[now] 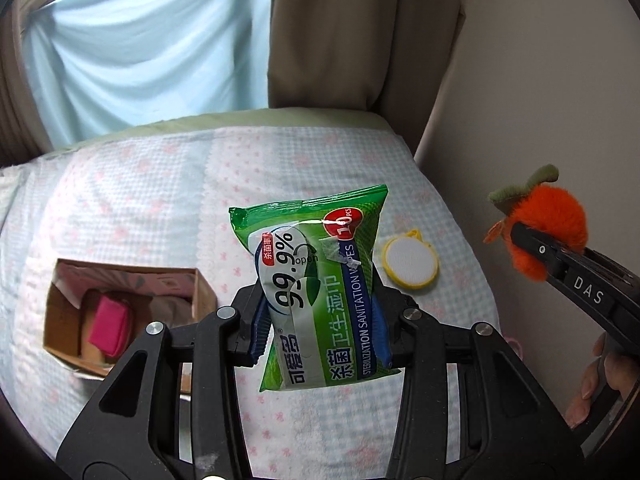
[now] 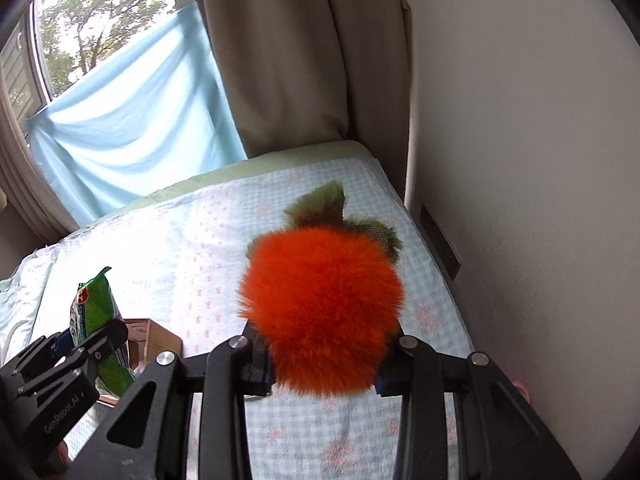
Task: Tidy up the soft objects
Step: 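Lift and carry wipes pack and orange pompom toward the box with both grippers, then lower wipes pack and pompom into the box and open both grippers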
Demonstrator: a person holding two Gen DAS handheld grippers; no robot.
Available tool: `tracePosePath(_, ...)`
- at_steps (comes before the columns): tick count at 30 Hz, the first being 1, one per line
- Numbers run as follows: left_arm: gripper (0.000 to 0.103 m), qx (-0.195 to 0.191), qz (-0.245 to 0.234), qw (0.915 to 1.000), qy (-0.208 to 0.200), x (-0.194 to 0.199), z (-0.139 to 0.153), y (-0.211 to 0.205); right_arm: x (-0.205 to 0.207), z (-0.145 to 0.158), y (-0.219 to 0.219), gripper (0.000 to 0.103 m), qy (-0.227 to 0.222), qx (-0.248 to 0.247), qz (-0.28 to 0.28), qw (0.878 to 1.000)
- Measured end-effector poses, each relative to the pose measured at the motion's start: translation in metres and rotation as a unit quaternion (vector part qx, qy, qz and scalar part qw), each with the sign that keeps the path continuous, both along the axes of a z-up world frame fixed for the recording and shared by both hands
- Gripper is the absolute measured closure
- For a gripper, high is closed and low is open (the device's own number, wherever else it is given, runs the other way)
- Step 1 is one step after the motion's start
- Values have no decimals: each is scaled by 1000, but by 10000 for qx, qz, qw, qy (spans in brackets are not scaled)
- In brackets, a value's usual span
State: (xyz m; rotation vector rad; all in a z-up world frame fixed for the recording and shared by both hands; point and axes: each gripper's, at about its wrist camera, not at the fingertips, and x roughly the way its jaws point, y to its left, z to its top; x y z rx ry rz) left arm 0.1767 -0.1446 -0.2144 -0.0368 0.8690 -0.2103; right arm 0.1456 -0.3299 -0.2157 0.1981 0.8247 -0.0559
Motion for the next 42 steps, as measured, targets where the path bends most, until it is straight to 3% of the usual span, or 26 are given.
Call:
tracePosePath(4,66,-52,198,9998,-83,-7,34,41,-13,38,40,71,-190,-120,439,9988)
tracePosePath(12,66,-196,486,9984,-224,-18,78,134,-27,82,136,71,-435,-55,1027,9937)
tracePosePath(20,66,-284,239,9993,-82,-23,85,235,-28,87,233,71,-370,5,944,9949)
tracePosePath(30,66,-68,89,9989,461,-5,46,331,-22,49,309,71,146,400,857,9954)
tracePosePath(42,66,24,337,9901,1365,43,-45,361,27,-27,354,71,968,290,1348,9857)
